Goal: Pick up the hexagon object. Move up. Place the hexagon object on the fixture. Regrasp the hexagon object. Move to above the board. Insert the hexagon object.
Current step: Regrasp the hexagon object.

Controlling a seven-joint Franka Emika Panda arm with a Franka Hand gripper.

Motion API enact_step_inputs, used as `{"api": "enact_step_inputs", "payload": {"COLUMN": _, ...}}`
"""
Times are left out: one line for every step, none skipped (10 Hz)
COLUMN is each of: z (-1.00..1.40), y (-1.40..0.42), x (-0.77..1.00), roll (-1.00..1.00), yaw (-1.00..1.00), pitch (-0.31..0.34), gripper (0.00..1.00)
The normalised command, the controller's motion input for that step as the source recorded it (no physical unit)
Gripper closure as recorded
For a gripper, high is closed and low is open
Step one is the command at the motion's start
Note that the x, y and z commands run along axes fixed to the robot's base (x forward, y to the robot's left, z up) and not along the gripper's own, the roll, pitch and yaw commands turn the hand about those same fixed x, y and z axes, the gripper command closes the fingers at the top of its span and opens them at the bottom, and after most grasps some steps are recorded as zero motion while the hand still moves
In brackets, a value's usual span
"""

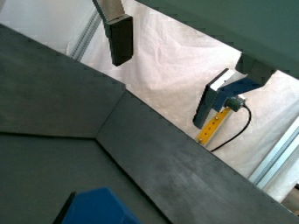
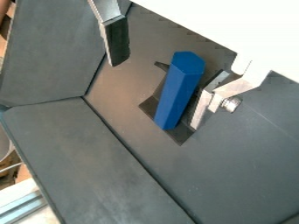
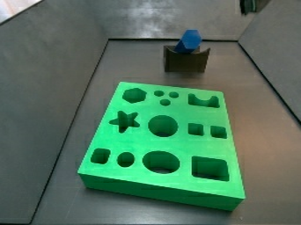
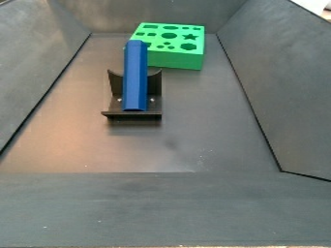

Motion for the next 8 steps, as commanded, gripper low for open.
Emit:
{"api": "enact_step_inputs", "payload": {"z": -1.00, "y": 0.03, "x": 0.26, "roll": 0.09, "yaw": 0.08, "pitch": -0.011, "gripper": 0.00}}
{"api": "enact_step_inputs", "payload": {"z": -1.00, "y": 0.03, "x": 0.27, "roll": 0.08, "yaw": 0.07, "pitch": -0.007, "gripper": 0.00}}
{"api": "enact_step_inputs", "payload": {"z": -1.00, "y": 0.02, "x": 0.28, "roll": 0.07, "yaw": 0.06, "pitch": -0.001, "gripper": 0.00}}
{"api": "enact_step_inputs", "payload": {"z": -1.00, "y": 0.01, "x": 0.28, "roll": 0.07, "yaw": 0.06, "pitch": -0.001, "gripper": 0.00}}
{"api": "enact_step_inputs", "payload": {"z": -1.00, "y": 0.00, "x": 0.29, "roll": 0.07, "yaw": 0.06, "pitch": 0.005, "gripper": 0.00}}
{"api": "enact_step_inputs", "payload": {"z": -1.00, "y": 0.00, "x": 0.29, "roll": 0.08, "yaw": 0.06, "pitch": 0.008, "gripper": 0.00}}
{"api": "enact_step_inputs", "payload": {"z": -1.00, "y": -0.01, "x": 0.30, "roll": 0.08, "yaw": 0.06, "pitch": 0.016, "gripper": 0.00}}
{"api": "enact_step_inputs", "payload": {"z": -1.00, "y": -0.03, "x": 0.31, "roll": 0.08, "yaw": 0.06, "pitch": 0.025, "gripper": 0.00}}
